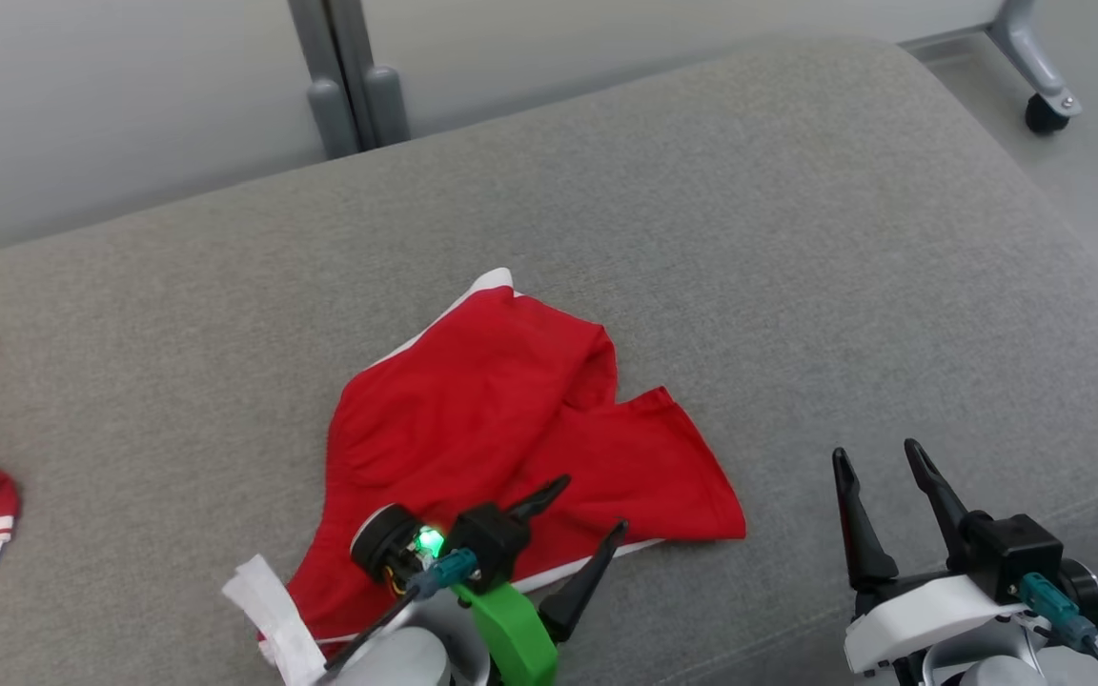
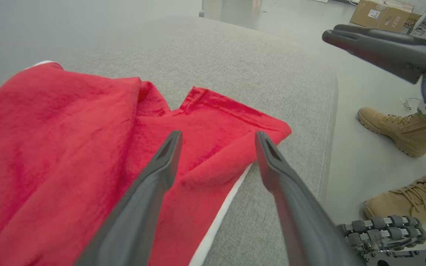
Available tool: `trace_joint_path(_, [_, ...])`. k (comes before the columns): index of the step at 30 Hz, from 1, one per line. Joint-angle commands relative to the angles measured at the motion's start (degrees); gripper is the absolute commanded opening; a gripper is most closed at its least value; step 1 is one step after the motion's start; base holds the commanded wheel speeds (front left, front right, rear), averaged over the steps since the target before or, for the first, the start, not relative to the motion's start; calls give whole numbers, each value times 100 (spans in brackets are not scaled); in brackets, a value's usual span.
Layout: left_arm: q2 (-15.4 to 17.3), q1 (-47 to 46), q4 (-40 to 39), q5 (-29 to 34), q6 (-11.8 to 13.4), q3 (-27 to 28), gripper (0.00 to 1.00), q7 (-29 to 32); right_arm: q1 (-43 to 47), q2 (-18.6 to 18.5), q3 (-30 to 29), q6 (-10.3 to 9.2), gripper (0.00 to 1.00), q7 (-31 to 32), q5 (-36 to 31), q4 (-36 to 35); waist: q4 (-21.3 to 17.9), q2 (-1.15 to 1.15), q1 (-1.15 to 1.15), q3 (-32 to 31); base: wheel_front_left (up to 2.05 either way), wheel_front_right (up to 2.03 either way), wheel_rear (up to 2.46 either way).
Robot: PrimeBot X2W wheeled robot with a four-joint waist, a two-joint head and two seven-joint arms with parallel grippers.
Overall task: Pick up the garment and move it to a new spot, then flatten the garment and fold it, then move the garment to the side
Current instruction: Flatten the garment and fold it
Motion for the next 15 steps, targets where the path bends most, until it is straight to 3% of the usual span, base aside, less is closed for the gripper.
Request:
trace_joint_path(1, [17, -195, 169, -126, -11, -81, 100, 9, -90, -2, 8, -8, 100, -19, 34, -17, -382, 0, 0, 371, 0, 0, 0])
trace_joint_path(7, [-149, -814, 821, -409, -6, -91, 100, -28, -141, -3, 5, -8, 100, -19, 115, -43, -537, 0, 0, 500, 0, 0, 0])
trace_joint_path(15, [-305, -1547, 1840, -244, 13, -327, 100, 534, -278, -3, 177, -8, 100, -19, 210, -13, -693, 0, 0, 596, 0, 0, 0])
